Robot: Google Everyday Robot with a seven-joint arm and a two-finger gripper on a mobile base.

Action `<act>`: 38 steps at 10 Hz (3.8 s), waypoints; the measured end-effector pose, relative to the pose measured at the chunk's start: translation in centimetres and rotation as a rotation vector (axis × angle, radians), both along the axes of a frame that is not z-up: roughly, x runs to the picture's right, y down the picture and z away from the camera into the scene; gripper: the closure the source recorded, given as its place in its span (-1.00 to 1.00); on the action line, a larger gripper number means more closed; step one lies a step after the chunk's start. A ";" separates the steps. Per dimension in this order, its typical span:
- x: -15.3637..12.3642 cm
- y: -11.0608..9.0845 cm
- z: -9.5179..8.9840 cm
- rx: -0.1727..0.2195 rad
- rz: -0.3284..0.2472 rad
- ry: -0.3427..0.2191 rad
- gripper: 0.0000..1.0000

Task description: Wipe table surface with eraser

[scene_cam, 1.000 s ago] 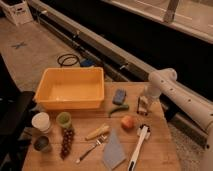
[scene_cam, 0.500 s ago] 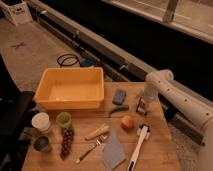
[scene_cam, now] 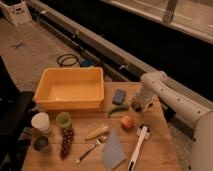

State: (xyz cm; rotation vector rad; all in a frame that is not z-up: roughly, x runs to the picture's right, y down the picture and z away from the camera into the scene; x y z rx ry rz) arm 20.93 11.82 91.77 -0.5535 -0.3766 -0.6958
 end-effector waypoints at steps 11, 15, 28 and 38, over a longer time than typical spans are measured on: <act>0.6 -0.2 -0.6 0.009 0.020 0.017 1.00; 1.8 -3.2 -6.0 0.126 0.127 0.089 1.00; -3.6 -1.3 -6.8 0.128 0.241 -0.047 1.00; 1.2 -3.5 -2.1 0.104 0.206 0.093 1.00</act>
